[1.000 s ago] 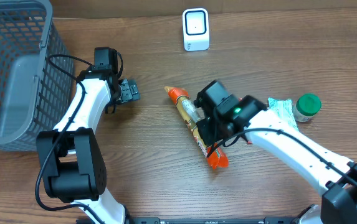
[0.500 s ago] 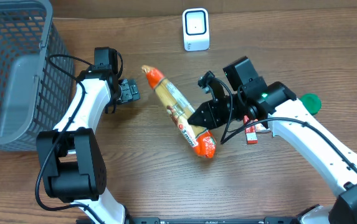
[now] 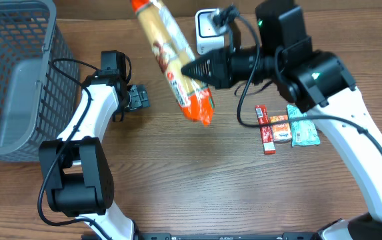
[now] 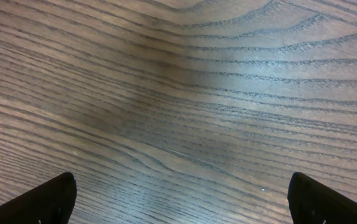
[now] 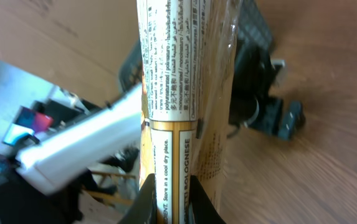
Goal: Scan the item barcode
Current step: 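Lift the pasta packet upright and carry it to the white scanner, then hold the pasta packet in front of the scanner window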
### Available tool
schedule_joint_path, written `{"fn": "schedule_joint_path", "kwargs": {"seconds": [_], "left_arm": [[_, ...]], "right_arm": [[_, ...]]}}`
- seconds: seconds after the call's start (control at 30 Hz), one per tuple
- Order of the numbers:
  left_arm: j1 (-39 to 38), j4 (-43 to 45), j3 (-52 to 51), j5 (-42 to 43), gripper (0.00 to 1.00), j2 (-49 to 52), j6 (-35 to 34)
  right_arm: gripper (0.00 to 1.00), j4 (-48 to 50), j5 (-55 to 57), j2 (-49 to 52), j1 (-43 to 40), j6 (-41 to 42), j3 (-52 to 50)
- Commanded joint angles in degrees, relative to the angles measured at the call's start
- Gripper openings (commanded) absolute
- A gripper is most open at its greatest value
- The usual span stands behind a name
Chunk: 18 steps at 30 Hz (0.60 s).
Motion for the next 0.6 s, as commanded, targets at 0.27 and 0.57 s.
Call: {"fn": "schedule_joint_path", "kwargs": {"seconds": [0.27, 0.57], "left_arm": [[0.2, 0.2, 1.0, -0.7, 1.0, -0.8, 0.6], [0.2, 0.2, 1.0, -0.7, 1.0, -0.8, 0.6]], "right_arm": [[0.03, 26.3, -16.0, 19.3, -9.5, 13.7, 2.2], [0.03, 46.5, -20.3, 32.9, -16.4, 29.1, 2.2]]}}
